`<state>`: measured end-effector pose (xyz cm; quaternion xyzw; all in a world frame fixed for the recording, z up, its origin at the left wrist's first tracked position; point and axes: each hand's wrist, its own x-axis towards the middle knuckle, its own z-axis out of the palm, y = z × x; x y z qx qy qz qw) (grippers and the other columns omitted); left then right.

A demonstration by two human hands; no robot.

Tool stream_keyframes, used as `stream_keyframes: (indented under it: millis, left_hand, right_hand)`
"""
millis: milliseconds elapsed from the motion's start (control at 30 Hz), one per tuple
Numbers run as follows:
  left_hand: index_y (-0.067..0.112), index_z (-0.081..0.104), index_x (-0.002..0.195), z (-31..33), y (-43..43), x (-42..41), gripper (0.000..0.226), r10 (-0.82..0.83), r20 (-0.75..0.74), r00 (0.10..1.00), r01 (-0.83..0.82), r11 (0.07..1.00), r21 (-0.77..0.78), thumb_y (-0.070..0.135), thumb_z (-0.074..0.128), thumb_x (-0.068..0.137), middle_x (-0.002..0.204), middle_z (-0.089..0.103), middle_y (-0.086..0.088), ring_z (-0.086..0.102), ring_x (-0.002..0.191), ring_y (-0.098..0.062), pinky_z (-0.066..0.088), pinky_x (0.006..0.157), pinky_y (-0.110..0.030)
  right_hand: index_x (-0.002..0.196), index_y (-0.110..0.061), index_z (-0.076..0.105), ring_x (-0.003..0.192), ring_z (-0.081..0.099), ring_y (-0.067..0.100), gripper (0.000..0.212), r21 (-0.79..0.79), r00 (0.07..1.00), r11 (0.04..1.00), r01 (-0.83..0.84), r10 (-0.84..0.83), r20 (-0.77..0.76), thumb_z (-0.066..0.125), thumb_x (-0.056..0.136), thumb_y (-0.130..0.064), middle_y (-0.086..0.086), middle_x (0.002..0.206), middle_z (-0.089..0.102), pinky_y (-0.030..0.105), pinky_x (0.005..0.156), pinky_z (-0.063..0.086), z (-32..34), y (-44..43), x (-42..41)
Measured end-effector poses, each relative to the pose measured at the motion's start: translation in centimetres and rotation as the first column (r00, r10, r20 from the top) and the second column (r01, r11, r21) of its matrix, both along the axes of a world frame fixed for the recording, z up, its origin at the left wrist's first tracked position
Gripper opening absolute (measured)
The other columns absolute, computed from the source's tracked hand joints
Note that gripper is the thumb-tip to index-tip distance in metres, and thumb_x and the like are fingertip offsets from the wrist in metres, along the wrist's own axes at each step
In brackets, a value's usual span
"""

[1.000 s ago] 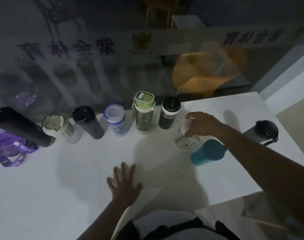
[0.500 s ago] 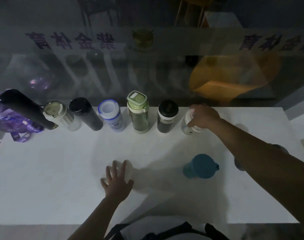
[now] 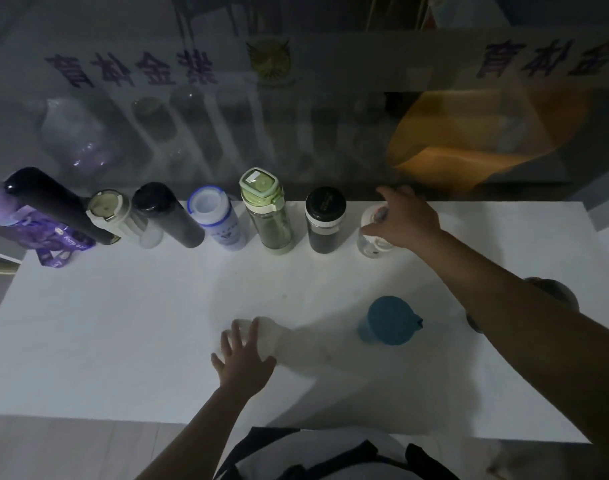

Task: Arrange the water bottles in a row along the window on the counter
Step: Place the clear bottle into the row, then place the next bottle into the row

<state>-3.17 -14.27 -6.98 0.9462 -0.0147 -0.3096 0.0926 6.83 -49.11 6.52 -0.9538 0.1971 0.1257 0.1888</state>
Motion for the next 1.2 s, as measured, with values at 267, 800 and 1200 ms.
stream_keyframes:
  millis: [267,800,1200]
  left_hand:
    - [0.041,-0.001,0.153,0.7,-3.2,1.1,0.079,-0.270,0.075,0.960,0.275,0.959,-0.063,0.055,0.048,0.091,0.162,-0.019,-0.003,-0.016,0.149,-0.031,0.001,0.118,-0.059]
    - [0.042,-0.004,0.152,-1.9,-5.9,1.2,0.081,-0.488,0.081,0.869,0.495,0.863,-0.104,0.056,0.045,0.090,0.161,-0.024,-0.002,-0.025,0.146,-0.035,-0.007,0.116,-0.061]
    - [0.046,-0.004,0.151,-2.1,-5.0,1.3,0.079,-0.510,0.128,0.851,0.523,0.845,-0.113,0.065,0.030,0.083,0.159,-0.027,0.001,-0.030,0.144,-0.030,-0.006,0.114,-0.064]
  right_hand:
    - [0.140,-0.033,0.036,0.127,0.044,0.020,0.078,0.204,0.972,0.973,0.104,-0.142,0.185,0.066,0.074,-0.063,-0.003,0.142,0.044,0.040,0.104,0.042,2.5,4.7,-11.3]
    - [0.136,-0.034,0.041,0.110,0.052,0.026,0.071,0.087,0.981,0.982,0.170,-0.160,-0.110,0.075,0.073,-0.029,0.003,0.125,0.047,0.035,0.084,0.046,2.1,6.0,-16.1]
    - [0.132,-0.020,0.047,0.100,0.056,0.021,0.064,-0.022,0.974,0.974,0.225,-0.226,-0.032,0.078,0.075,-0.021,0.005,0.121,0.058,0.035,0.087,0.050,4.3,-4.3,-7.9]
